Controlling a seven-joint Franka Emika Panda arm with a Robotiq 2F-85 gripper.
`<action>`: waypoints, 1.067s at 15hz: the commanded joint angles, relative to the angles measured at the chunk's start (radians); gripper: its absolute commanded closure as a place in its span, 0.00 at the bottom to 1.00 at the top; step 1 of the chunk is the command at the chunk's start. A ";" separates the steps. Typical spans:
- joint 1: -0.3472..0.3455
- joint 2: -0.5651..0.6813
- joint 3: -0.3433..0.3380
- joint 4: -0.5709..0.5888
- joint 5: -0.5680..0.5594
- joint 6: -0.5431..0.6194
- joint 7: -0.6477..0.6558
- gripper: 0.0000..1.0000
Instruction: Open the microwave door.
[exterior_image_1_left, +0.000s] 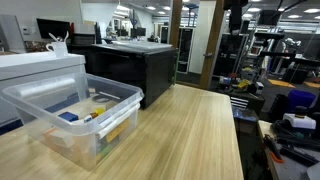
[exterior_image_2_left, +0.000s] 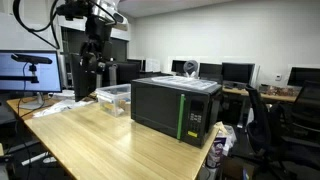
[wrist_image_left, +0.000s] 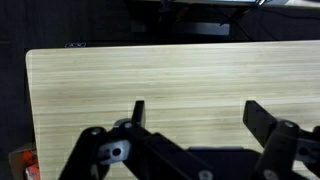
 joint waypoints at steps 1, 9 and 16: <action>-0.009 0.001 0.008 0.001 0.003 -0.001 -0.002 0.00; -0.009 0.001 0.008 0.001 0.003 -0.001 -0.002 0.00; -0.008 0.001 0.007 0.002 0.004 0.010 -0.005 0.00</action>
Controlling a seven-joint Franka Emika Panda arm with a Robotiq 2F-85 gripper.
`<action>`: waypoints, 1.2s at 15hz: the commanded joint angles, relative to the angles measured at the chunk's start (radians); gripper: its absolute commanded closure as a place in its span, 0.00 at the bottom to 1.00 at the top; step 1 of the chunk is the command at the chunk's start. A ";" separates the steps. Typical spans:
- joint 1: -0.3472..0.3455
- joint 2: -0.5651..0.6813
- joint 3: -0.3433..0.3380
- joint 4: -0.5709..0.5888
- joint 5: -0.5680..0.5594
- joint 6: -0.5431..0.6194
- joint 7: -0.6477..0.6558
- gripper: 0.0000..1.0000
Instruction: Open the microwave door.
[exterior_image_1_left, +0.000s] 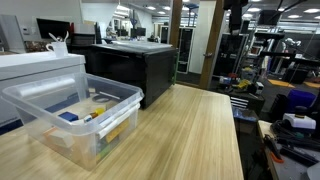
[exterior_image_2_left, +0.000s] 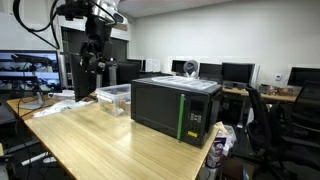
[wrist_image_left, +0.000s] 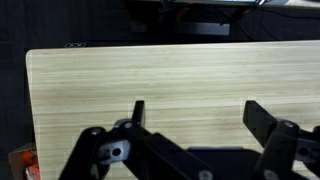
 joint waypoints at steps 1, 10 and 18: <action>-0.008 0.006 0.004 0.009 0.011 0.012 -0.004 0.00; -0.040 0.086 -0.030 0.086 0.006 0.142 0.009 0.00; -0.097 0.240 -0.075 0.208 0.017 0.265 0.003 0.00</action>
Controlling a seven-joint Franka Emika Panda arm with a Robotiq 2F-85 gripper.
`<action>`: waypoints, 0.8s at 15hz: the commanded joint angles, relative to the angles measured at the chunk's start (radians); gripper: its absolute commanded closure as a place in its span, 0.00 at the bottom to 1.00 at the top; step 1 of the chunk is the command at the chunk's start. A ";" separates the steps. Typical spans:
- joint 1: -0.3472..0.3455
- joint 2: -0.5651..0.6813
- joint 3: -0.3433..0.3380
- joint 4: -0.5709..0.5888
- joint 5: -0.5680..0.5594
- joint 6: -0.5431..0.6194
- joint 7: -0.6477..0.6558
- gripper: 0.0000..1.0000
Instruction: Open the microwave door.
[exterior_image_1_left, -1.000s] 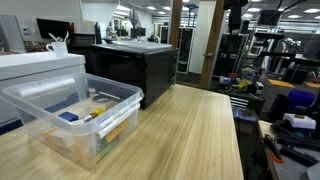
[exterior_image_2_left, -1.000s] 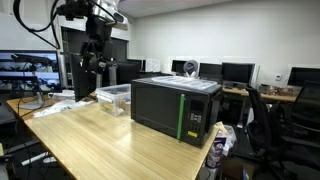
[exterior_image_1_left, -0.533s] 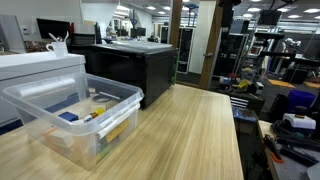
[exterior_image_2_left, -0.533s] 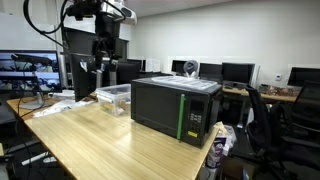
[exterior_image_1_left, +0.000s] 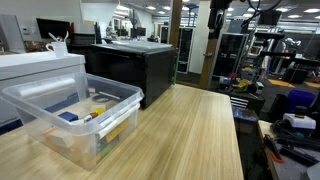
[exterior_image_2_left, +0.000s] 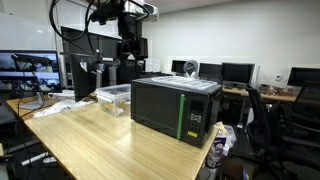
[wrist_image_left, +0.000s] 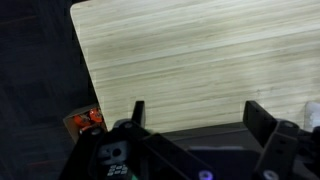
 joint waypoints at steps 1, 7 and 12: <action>-0.023 0.069 -0.004 0.050 0.014 0.035 -0.002 0.00; -0.050 0.156 -0.015 0.089 0.026 0.121 -0.015 0.00; -0.082 0.256 -0.019 0.132 0.023 0.204 0.007 0.00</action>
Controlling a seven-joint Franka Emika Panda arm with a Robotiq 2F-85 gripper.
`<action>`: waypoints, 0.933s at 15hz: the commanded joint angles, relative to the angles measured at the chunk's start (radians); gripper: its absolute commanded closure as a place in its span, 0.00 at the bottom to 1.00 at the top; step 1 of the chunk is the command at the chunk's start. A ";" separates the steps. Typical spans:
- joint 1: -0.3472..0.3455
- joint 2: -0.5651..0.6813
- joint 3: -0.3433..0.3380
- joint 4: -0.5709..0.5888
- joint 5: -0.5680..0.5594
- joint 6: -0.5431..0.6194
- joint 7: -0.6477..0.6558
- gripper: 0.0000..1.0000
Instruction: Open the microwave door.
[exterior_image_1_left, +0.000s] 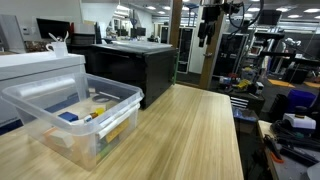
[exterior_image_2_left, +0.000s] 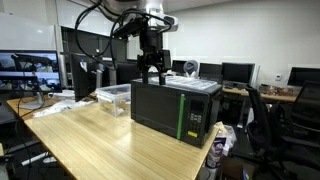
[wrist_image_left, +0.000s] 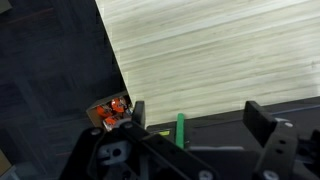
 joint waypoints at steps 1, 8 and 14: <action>-0.032 0.089 0.002 0.055 0.020 0.048 0.015 0.00; -0.048 0.145 0.014 0.091 -0.002 0.044 0.021 0.00; -0.051 0.151 0.019 0.077 0.010 0.109 0.002 0.00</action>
